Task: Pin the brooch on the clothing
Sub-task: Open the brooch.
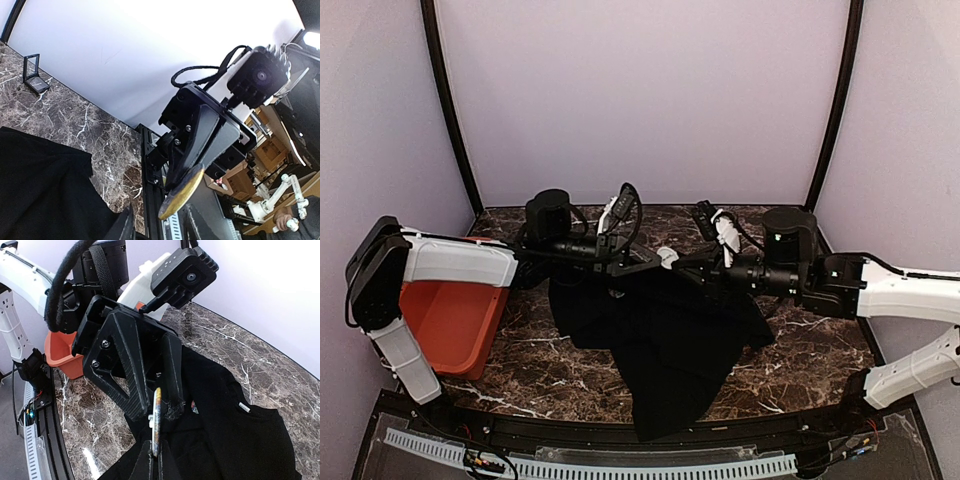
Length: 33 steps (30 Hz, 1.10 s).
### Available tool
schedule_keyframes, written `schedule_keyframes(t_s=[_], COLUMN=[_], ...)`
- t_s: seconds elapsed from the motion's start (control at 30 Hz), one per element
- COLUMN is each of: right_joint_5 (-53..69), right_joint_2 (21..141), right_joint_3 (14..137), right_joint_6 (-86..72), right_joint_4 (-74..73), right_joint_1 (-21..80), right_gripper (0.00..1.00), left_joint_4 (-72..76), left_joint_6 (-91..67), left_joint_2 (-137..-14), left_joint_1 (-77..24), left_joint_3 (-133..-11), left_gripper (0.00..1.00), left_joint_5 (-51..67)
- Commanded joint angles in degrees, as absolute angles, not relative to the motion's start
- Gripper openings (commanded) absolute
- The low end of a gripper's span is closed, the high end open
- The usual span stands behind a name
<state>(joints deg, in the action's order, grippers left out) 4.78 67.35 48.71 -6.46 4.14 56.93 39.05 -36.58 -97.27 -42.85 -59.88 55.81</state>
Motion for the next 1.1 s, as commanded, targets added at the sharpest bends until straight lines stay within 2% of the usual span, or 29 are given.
schedule_keyframes(t_s=[0.0, 0.63, 0.87, 1.07], right_joint_5=[0.8, -6.0, -7.2, -8.7], right_joint_2=[68.2, 69.5, 69.1, 68.3], right_joint_3=[48.4, 50.2, 50.3, 50.1], right_joint_6=[-5.0, -2.9, -2.9, -3.1], right_joint_4=[6.2, 5.8, 6.2, 6.3], right_joint_1=[58.2, 61.4, 61.6, 61.6], right_gripper=[0.00, 0.00, 0.00, 0.00], left_joint_4=[46.6, 47.4, 46.8, 47.3], left_joint_6=[-42.1, -43.7, -43.1, -43.3], left_joint_2=[-98.2, -99.4, -99.1, -99.2], left_joint_1=[-42.4, -42.5, -42.5, -42.5], left_joint_3=[-58.7, -58.9, -58.9, -58.8], left_gripper=[0.32, 0.28, 0.21, 0.25], left_joint_5=[57.8, 57.6, 57.5, 57.8])
